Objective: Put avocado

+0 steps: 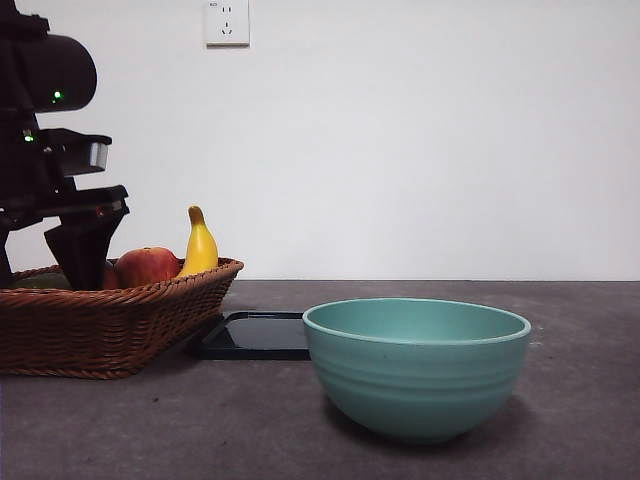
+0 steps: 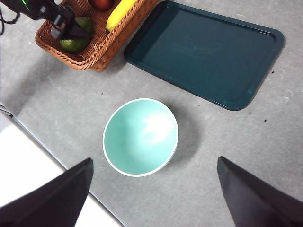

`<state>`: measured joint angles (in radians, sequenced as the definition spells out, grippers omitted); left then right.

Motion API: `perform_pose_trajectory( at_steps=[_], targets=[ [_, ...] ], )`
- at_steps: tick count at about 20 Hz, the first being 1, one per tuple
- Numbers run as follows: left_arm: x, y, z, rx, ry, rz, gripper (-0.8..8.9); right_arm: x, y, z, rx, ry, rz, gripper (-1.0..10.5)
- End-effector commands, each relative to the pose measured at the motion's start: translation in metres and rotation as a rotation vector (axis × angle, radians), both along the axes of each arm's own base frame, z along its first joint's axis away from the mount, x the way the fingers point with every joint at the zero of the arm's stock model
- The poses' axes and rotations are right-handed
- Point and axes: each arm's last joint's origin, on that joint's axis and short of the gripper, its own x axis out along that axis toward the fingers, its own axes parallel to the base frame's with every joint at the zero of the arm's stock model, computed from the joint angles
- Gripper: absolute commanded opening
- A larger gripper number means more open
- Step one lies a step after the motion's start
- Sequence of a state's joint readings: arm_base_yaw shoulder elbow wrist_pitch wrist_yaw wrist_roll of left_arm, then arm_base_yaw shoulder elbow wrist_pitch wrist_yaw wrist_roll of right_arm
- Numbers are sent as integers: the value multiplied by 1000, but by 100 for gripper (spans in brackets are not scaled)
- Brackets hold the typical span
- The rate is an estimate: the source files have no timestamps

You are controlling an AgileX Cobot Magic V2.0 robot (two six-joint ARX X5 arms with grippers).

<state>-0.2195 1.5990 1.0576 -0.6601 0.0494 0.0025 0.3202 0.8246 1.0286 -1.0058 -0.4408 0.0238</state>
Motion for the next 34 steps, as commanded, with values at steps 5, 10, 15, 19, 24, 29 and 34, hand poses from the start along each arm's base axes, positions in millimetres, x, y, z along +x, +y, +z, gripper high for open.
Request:
perform_pose_trajectory(
  at_steps=[5, 10, 15, 19, 24, 29, 34],
  targets=[
    [7, -5, -10, 15, 36, -17, 177, 0, 1, 6, 6, -21, 1, 421],
    [1, -11, 10, -1, -14, -40, 176, 1, 1, 6, 6, -23, 1, 421],
    [-38, -50, 82, -202, -165, -207, 176, 1, 1, 6, 6, -24, 1, 421],
    [-72, -121, 108, -322, -248, -431, 176, 1, 1, 6, 6, -22, 0, 421],
    [-87, -187, 70, -331, -163, -580, 176, 0, 1, 6, 5, -20, 1, 421],
    [-92, -223, 31, -297, -104, -647, 176, 0, 1, 6, 5, -19, 0, 421],
    [-91, -238, -2, -229, -57, -654, 176, 0, 0, 5, 1, -8, 1, 421]
  ],
)
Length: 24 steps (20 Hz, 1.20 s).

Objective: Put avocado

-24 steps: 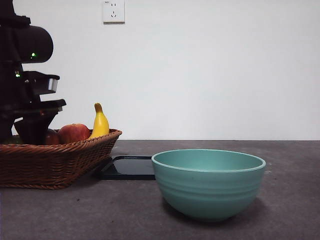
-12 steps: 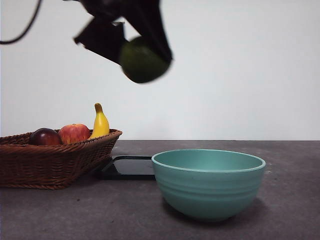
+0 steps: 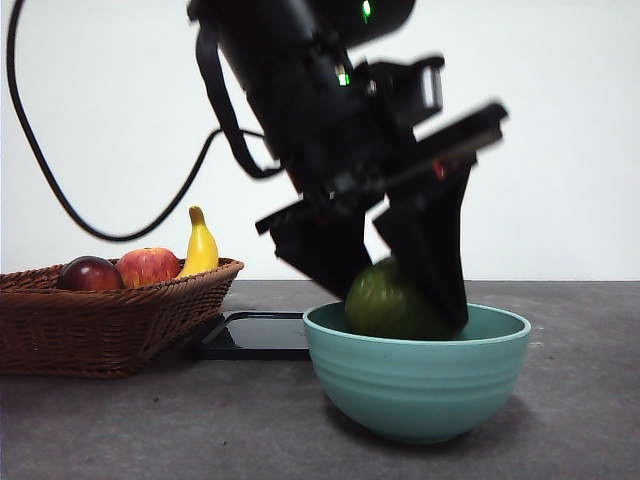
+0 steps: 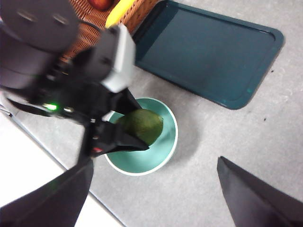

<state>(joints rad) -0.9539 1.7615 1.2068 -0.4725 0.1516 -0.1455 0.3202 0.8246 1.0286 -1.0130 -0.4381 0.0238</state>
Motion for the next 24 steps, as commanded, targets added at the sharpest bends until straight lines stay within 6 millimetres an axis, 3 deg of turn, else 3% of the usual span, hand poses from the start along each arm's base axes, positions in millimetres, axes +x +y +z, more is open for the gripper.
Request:
perform_pose_trajectory(
  at_steps=[1, 5, 8, 13, 16, 24],
  targets=[
    [0, -11, -5, -7, -7, -11, 176, 0, 1, 5, 5, -14, 3, 421],
    [0, -15, -10, -4, -8, -18, 188, 0, 1, 5, 5, -14, 3, 421],
    [1, -15, -11, -5, -9, -19, 285, 0, 1, 5, 6, -14, 3, 421],
    [0, -15, -11, 0, -7, -21, 290, -1, 0, 5, 2, -4, 2, 421],
    [0, -15, -11, -1, -8, -21, 378, -1, 0, 4, 1, -1, 3, 421],
    [1, -14, -4, -6, -8, -15, 374, -1, 0, 4, 1, -1, 3, 421]
  ],
)
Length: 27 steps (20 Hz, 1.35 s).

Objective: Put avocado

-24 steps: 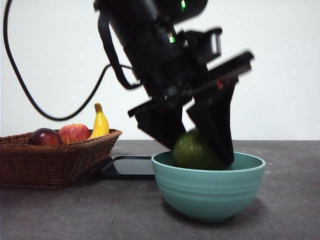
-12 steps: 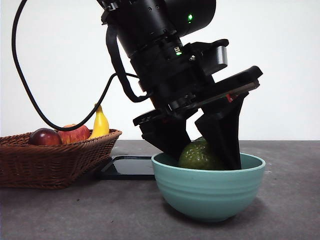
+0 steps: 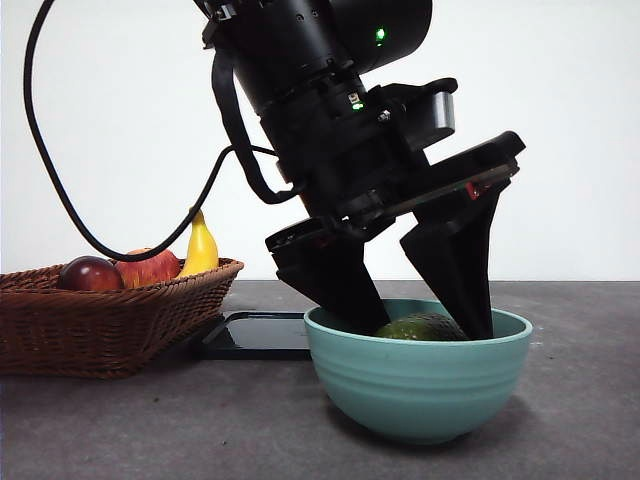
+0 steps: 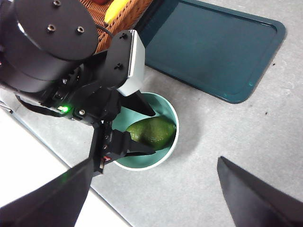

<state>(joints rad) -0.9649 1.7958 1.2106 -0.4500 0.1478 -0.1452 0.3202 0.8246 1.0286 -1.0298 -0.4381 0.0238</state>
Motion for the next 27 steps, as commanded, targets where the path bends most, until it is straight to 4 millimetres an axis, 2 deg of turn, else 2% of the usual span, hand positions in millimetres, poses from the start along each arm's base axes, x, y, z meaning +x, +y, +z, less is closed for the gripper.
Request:
perform_pose_trajectory(
  at_steps=[1, 4, 7, 12, 18, 22, 24, 27],
  targets=[
    [1, -6, 11, -23, -17, -4, 374, 0, 1, 5, 6, -17, 3, 421],
    [3, 2, 40, -91, -64, 12, 374, 0, 1, 6, 6, -18, 3, 421],
    [6, 23, 75, -169, -123, 53, 374, 0, 1, 6, 6, -18, 3, 421],
    [10, 86, 133, -254, -224, 178, 374, 0, 1, 6, 6, -18, 3, 421],
    [-2, 167, 175, -265, -327, 346, 373, 1, 0, 5, -11, -23, -15, 421],
    [-23, 200, 177, -264, -318, 361, 373, 6, 2, 3, -17, -3, -14, 421],
    [-35, 208, 164, -283, -276, 341, 373, 11, 4, 0, -24, 19, -13, 421],
    [-52, 215, 132, -303, -178, 288, 373, 18, 6, -4, -34, 50, -11, 421]
  ],
)
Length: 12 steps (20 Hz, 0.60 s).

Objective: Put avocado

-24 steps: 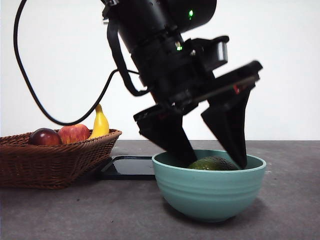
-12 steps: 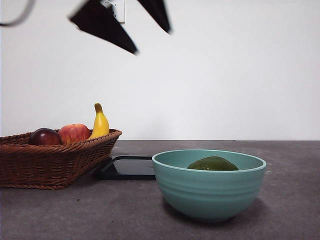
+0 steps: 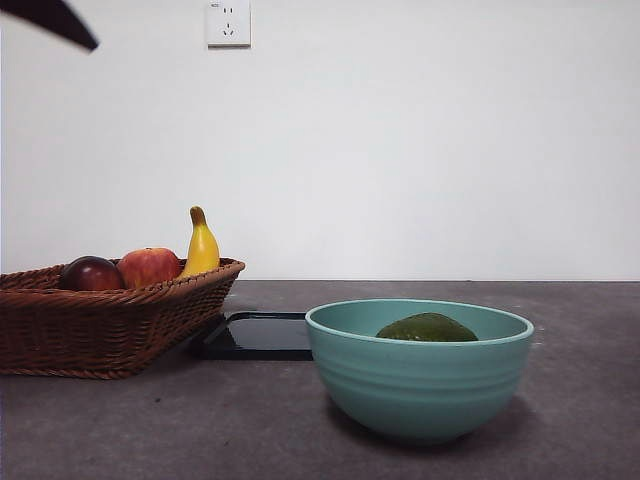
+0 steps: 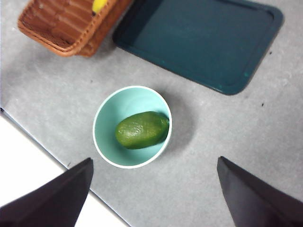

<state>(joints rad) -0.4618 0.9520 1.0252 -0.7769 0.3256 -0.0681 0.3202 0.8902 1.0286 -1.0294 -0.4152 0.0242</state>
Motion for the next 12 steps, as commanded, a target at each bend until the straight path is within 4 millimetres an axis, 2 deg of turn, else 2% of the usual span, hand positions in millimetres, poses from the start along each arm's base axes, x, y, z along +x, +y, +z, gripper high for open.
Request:
perform_pose_trajectory(
  at_steps=[1, 4, 8, 12],
  targets=[
    [-9, 1, -20, -17, 56, -67, 373, 6, 3, 2, 0, 6, 4, 421],
    [-19, 4, -38, -27, 137, -142, 373, 15, 8, -4, -14, 51, 15, 420],
    [-22, 5, -39, -19, 149, -145, 373, 27, 20, -16, -45, 118, 56, 419],
    [-22, 5, -39, -20, 148, -145, 373, 42, 38, -32, -128, 164, 84, 350]
  ],
)
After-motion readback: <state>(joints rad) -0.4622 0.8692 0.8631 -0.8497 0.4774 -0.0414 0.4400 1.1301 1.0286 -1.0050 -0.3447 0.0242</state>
